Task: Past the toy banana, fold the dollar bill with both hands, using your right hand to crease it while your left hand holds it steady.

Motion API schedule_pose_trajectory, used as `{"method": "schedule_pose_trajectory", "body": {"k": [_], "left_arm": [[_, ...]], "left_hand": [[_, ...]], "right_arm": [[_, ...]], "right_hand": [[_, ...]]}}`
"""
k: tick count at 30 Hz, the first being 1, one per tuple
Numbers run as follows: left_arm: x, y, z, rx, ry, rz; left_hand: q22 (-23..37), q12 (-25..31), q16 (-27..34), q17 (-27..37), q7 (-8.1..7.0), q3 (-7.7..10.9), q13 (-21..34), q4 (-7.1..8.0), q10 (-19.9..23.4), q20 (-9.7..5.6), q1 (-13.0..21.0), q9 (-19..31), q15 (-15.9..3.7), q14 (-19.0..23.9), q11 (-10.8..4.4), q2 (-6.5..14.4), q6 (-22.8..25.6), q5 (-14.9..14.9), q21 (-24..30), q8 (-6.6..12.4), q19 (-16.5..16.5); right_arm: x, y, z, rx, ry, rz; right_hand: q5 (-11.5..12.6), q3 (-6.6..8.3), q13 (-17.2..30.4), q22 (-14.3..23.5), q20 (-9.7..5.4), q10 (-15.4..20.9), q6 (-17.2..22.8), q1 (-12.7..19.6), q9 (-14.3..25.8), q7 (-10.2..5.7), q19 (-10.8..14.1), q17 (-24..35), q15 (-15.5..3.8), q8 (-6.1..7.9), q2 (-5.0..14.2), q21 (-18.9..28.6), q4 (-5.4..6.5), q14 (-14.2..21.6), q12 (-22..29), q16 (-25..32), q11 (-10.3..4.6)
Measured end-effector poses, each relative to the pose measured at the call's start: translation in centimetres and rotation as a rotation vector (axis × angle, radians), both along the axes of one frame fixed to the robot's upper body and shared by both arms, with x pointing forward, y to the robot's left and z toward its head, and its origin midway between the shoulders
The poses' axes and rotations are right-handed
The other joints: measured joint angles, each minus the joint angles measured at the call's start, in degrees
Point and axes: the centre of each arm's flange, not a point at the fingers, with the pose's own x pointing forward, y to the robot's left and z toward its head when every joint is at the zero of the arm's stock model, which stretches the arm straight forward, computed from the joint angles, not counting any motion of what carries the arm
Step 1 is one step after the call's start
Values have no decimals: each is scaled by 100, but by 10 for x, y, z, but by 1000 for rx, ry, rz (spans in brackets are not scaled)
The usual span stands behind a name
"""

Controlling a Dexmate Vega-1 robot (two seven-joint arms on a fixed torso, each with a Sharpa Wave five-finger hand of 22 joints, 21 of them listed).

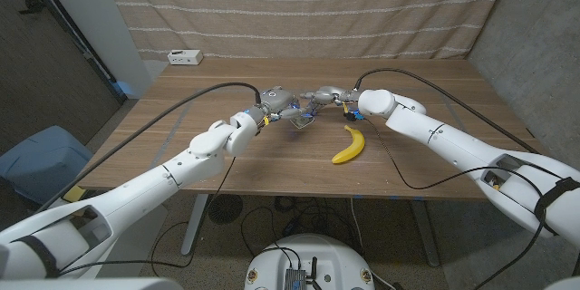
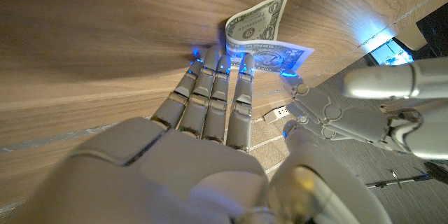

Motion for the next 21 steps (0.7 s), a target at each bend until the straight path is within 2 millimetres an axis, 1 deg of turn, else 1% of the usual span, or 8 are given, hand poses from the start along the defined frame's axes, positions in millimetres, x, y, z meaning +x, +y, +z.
{"method": "schedule_pose_trajectory", "body": {"k": [4, 6, 9, 10, 12, 15, 18, 21], "left_arm": [[5, -1, -1, 25, 64, 30], [6, -2, -2, 34, 87, 39], [8, -3, -3, 50, 122, 53], [9, -3, -3, 52, 128, 56], [10, -5, -4, 64, 152, 65], [12, -6, -4, 79, 181, 76], [14, -6, -5, 89, 201, 84], [15, -7, -6, 99, 219, 91]], "left_hand": [[-23, -318, -248, -120, -86, -104, -177, 104, -421, 57, -166, -47, 43, -436, -119, -31, -328, 58, -20, -261, -279], [-19, -484, -350, -165, -134, -135, -258, 181, -651, 97, -228, -58, 49, -616, -195, -41, -525, 66, -44, -408, -379], [-10, -641, -442, -191, -191, -196, -343, 243, -860, 121, -244, -57, 78, -810, -267, -30, -728, 96, -53, -541, -509], [-10, -676, -467, -191, -212, -203, -363, 250, -897, 134, -280, -58, 85, -870, -291, -66, -769, 106, -53, -570, -559], [-6, -719, -508, -191, -213, -212, -384, 302, -942, 150, -280, -57, 99, -974, -268, -66, -805, 106, -74, -593, -643], [17, -741, -518, -217, -213, -240, -410, 330, -972, 140, -302, -57, 107, -1022, -299, -89, -805, 128, -96, -615, -748], [17, -741, -518, -217, -211, -293, -437, 383, -972, 142, -346, -57, 107, -1022, -299, -94, -804, 139, -96, -615, -751], [31, -741, -518, -217, -148, -339, -464, 429, -905, 142, -356, -60, 107, -1022, -236, -95, -735, 151, -96, -616, -751]], "right_arm": [[0, 0, 0, 1, 3, 0], [0, 0, 0, 2, 3, 0], [0, 0, 0, 2, 6, 2], [0, 0, 0, 2, 6, 2], [0, -1, -1, 3, 7, 3], [-1, -1, -1, 4, 7, 5], [-2, -1, 0, 5, 5, 6], [-3, -1, 0, 6, 3, 9]], "right_hand": [[0, 5, -1, 1, -1, 0, 0, -16, 0, 0, -1, 2, 0, 0, 11, -6, 5, 0, -22, 0, 0], [0, 6, -1, 1, -1, -1, 0, -35, 0, 0, -1, 2, 0, 0, -9, -8, 39, 0, -22, 0, 0], [0, -1, -1, 4, -36, -1, 0, -35, 0, 0, 16, 3, 0, 0, -9, -19, 46, 0, -22, 0, -1], [0, -1, -1, 4, -45, 0, -1, -35, 0, 1, 25, 3, 0, 0, -8, -23, 46, 0, -44, 0, -1], [0, -1, -1, 5, -45, -1, -33, -35, 0, 33, 25, 3, 0, -30, -8, -25, 46, 0, -45, 0, -1], [0, -1, -1, 5, -45, -1, -31, -35, 0, 31, 24, 3, 0, -30, -8, -27, 46, 0, -46, -1, -1], [0, -1, -1, 6, -43, -13, -54, -35, 0, 8, 27, 4, 0, -30, -8, -27, 46, 1, -47, -44, -13], [0, -27, -1, 6, -31, -22, -62, -75, 0, 0, 38, 3, 0, -51, -19, -28, 69, 1, -88, -55, -22]]}}
